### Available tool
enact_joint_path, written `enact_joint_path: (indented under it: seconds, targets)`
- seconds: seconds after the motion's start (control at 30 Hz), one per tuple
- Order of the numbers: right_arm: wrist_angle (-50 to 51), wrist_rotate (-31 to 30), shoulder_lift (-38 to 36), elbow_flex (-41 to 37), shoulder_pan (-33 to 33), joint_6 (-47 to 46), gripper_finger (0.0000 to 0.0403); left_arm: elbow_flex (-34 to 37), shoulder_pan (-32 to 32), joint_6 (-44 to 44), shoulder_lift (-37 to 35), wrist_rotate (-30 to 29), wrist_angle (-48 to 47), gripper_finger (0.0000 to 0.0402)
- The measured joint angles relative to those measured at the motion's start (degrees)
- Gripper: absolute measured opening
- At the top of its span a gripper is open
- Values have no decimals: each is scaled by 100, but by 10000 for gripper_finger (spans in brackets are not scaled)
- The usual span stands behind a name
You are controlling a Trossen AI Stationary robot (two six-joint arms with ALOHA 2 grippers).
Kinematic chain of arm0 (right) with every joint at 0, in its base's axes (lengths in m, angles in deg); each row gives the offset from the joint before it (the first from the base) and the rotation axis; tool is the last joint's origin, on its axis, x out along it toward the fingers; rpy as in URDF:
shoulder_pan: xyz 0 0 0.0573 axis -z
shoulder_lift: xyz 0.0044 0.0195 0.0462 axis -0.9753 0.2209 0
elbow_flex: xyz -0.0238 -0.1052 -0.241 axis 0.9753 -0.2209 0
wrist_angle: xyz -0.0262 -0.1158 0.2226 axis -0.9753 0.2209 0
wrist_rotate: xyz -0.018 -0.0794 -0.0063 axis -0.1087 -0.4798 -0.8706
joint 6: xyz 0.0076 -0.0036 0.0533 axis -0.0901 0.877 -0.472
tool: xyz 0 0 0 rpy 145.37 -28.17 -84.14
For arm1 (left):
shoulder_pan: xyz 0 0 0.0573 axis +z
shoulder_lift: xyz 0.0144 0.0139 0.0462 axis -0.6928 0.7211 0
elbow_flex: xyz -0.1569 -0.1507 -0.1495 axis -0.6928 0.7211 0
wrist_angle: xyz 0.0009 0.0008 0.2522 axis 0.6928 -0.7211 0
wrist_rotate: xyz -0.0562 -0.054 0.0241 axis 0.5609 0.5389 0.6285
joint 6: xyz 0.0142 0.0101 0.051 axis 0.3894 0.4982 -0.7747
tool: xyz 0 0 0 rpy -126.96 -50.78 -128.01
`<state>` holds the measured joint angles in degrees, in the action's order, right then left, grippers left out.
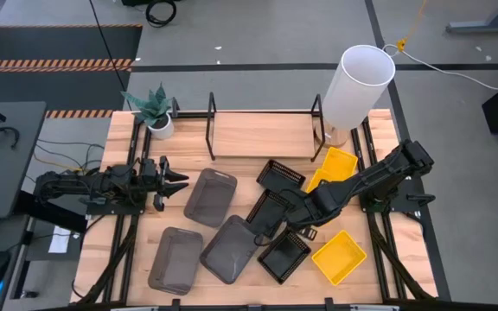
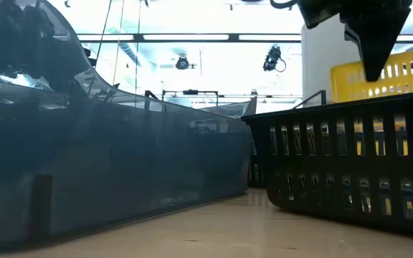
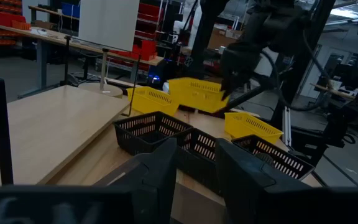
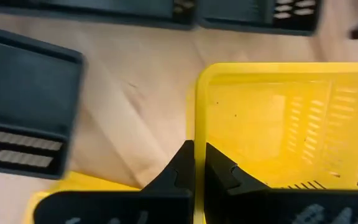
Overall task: Stack baskets on shelf by color
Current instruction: Stack the middle yellow bin on top of the top yellow bin
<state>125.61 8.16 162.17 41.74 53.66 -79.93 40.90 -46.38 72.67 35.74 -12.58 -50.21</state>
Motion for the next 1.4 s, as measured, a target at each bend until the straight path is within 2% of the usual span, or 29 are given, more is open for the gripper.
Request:
enact_joint_path:
  seconds: [0.2,0.63,0.97,1.23,1.4]
  targets:
    - [507,-219,-70,-183,1,191,8,0,0,1,0,0,-1,117]
    - [141,-350,-1556,-1554,213,534,7,0,-1,0,0,2,-3,117]
    - [-329,-698,-2148,-2441,1089,1475,7,1,-2,-2,0,1,-3,117]
    - [-839,-729,-2173,-2974,1823,2177,7,0,-1,-1,0,2,-2,117]
    - [-964,-700,-2173,-3056,2032,2328,10,1,-1,1,0,2,-2,117]
